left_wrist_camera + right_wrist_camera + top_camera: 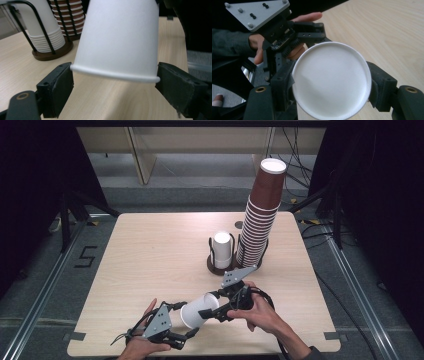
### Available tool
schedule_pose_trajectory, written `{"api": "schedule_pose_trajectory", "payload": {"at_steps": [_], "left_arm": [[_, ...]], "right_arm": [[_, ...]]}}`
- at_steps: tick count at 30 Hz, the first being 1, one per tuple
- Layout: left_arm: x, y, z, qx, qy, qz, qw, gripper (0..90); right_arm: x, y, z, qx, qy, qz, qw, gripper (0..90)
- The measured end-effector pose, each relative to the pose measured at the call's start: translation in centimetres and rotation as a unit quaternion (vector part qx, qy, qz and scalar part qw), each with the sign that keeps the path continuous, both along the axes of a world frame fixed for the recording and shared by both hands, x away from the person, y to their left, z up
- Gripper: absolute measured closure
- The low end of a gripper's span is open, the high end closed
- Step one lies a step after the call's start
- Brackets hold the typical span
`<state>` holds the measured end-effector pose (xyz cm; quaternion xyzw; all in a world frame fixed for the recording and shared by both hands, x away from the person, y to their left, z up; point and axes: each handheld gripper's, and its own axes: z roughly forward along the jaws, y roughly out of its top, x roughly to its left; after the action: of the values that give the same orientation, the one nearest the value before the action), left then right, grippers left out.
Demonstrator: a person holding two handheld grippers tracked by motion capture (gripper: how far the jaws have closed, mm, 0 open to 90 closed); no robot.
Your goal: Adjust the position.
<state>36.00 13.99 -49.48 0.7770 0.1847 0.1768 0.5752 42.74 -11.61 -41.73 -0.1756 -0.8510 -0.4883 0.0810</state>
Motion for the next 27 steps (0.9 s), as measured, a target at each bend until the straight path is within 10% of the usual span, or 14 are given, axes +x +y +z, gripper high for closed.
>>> {"api": "schedule_pose_trajectory", "payload": {"at_steps": [4,27], "left_arm": [[0.2,0.1,0.0,-0.033,0.003,0.010,0.9994,14.4],[-0.2,-0.1,0.4,-0.025,-0.008,0.000,0.9996,18.4]], "right_arm": [[0.2,-0.8,0.2,0.023,0.014,-0.011,0.9996,33.6],[0.5,-0.6,-0.9,0.052,0.051,0.005,0.9973,33.1]]}}
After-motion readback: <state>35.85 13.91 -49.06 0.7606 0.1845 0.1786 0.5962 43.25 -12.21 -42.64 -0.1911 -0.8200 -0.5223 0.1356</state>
